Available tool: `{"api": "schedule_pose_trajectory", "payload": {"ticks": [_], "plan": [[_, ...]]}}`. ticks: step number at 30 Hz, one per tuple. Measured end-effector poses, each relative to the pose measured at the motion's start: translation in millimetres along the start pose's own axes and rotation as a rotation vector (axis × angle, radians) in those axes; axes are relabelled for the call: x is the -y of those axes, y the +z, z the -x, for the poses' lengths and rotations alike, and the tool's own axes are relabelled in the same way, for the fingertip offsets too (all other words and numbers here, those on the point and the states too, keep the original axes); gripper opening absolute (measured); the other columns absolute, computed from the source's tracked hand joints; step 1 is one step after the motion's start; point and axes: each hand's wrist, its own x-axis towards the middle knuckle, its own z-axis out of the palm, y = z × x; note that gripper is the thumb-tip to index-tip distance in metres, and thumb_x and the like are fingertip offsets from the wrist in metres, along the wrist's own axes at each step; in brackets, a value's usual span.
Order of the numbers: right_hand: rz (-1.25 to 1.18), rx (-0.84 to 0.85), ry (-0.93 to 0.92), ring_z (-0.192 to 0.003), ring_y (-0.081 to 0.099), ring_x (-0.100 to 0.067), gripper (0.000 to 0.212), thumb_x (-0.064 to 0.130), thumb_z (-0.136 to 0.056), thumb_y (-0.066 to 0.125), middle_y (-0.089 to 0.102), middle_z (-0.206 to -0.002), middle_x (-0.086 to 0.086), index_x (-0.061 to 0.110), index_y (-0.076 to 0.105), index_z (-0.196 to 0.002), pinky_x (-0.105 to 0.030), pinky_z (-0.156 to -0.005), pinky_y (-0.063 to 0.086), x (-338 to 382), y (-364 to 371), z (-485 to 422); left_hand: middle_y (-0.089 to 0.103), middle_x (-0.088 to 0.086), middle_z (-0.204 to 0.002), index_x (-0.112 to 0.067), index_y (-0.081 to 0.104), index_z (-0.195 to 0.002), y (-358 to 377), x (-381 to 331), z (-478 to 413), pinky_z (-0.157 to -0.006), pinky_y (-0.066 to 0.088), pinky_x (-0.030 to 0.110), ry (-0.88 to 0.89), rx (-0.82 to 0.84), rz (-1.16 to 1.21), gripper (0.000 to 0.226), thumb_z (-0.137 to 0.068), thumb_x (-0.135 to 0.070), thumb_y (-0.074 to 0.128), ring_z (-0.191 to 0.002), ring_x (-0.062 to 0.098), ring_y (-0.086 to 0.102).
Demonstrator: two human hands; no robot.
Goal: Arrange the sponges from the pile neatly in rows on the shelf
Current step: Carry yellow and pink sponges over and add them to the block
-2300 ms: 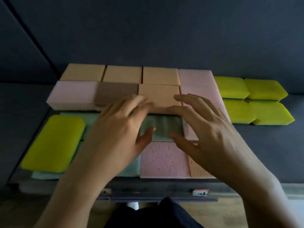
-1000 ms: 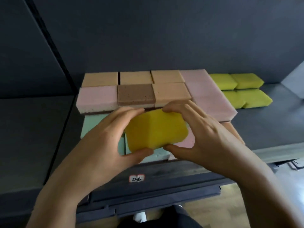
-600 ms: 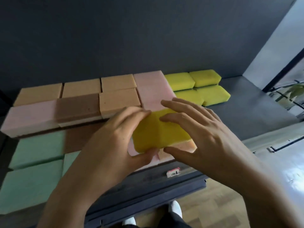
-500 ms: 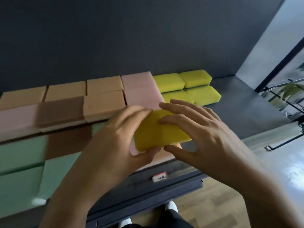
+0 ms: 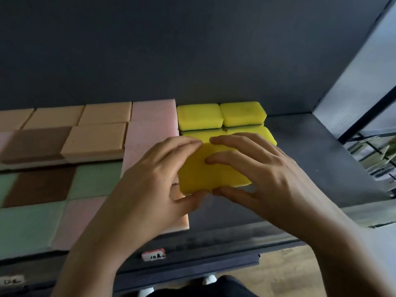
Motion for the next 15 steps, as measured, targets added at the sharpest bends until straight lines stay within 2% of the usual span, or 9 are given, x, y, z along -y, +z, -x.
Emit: {"api": "schedule_pose_trajectory", "payload": {"ticks": [3, 5, 9, 11, 15], "plan": [[-0.001, -0.01, -0.025, -0.126, 0.049, -0.021, 0.04, 0.043, -0.088, 0.068, 0.052, -0.139, 0.004, 0.026, 0.061, -0.123, -0.044, -0.094, 0.049, -12, 7, -8, 0.048, -0.014, -0.141, -0.02, 0.048, -0.141, -2, 4, -1, -0.101, 0.04, 0.019, -0.07, -0.026, -0.004, 0.072, -0.078, -0.048, 0.07, -0.128, 0.004, 0.046], [0.009, -0.019, -0.016, -0.126, 0.049, -0.022, 0.04, 0.042, -0.087, 0.066, 0.053, -0.139, 0.002, 0.027, 0.061, -0.124, -0.044, -0.096, 0.049, -22, 12, -15, 0.047, -0.015, -0.142, -0.023, 0.046, -0.141, -6, 9, -2, -0.101, 0.036, 0.009, -0.12, -0.031, -0.031, 0.072, -0.077, -0.048, 0.068, -0.128, 0.001, 0.045], [-0.035, -0.019, 0.05, -0.128, 0.048, -0.023, 0.04, 0.043, -0.089, 0.065, 0.052, -0.139, 0.002, 0.026, 0.061, -0.125, -0.047, -0.097, 0.049, -41, 21, -26, 0.051, -0.014, -0.137, -0.021, 0.052, -0.136, -14, 20, -8, -0.097, 0.031, 0.001, -0.162, -0.064, -0.124, 0.052, -0.09, -0.043, 0.058, -0.122, -0.003, 0.045], [-0.06, -0.005, 0.073, -0.128, 0.048, -0.022, 0.041, 0.045, -0.089, 0.062, 0.052, -0.139, 0.003, 0.025, 0.061, -0.125, -0.047, -0.098, 0.048, -49, 26, -31, 0.053, -0.012, -0.135, -0.02, 0.055, -0.133, -14, 25, -14, -0.093, 0.035, 0.005, -0.179, -0.05, -0.185, 0.047, -0.089, -0.036, 0.056, -0.12, 0.0, 0.047], [-0.088, 0.012, 0.106, -0.129, 0.047, -0.021, 0.041, 0.043, -0.088, 0.063, 0.053, -0.138, 0.003, 0.025, 0.061, -0.125, -0.047, -0.098, 0.048, -60, 38, -42, 0.056, -0.005, -0.134, -0.016, 0.06, -0.129, -8, 35, -23, -0.093, 0.044, 0.028, -0.203, 0.016, -0.288, 0.047, -0.084, -0.029, 0.058, -0.116, 0.014, 0.056]]}}
